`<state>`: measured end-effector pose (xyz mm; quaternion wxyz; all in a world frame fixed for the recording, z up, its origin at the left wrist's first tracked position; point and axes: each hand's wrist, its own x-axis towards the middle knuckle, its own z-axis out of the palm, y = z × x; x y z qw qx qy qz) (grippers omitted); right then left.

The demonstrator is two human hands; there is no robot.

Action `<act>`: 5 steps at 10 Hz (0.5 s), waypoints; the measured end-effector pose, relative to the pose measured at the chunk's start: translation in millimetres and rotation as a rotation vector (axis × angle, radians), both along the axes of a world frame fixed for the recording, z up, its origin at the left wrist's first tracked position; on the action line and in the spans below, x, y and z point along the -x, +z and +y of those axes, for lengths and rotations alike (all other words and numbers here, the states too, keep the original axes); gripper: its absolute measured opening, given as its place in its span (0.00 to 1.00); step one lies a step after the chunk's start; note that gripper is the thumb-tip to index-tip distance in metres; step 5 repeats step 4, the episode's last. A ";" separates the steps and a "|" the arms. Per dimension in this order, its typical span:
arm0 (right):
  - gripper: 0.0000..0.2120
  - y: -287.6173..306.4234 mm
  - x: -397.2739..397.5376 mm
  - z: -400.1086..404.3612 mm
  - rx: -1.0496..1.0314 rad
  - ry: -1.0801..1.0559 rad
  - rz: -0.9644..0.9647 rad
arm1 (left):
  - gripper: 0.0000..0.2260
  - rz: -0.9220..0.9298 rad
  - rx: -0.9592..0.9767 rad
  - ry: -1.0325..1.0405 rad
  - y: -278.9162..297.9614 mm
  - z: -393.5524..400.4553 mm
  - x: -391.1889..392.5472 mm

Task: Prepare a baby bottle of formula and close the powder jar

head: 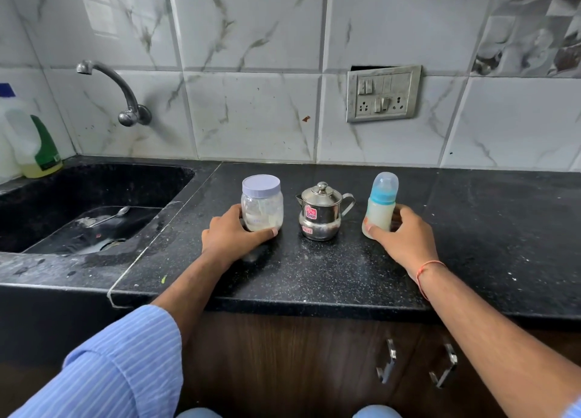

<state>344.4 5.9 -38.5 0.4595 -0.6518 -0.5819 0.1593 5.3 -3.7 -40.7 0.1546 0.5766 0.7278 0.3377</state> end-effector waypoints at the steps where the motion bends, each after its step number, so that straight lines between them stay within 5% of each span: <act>1: 0.31 -0.5 -0.8 0.4 -0.002 0.003 0.011 | 0.32 -0.001 -0.013 -0.004 -0.7 1.4 0.8; 3: 0.33 -0.2 0.3 -2.6 -0.001 0.024 0.028 | 0.38 -0.030 -0.025 0.002 -0.4 -3.9 0.2; 4: 0.38 0.1 2.8 -4.6 -0.046 -0.026 0.031 | 0.56 -0.055 -0.061 0.029 2.8 -7.0 -4.8; 5: 0.38 0.1 2.8 -4.6 -0.046 -0.026 0.031 | 0.56 -0.055 -0.061 0.029 2.8 -7.0 -4.8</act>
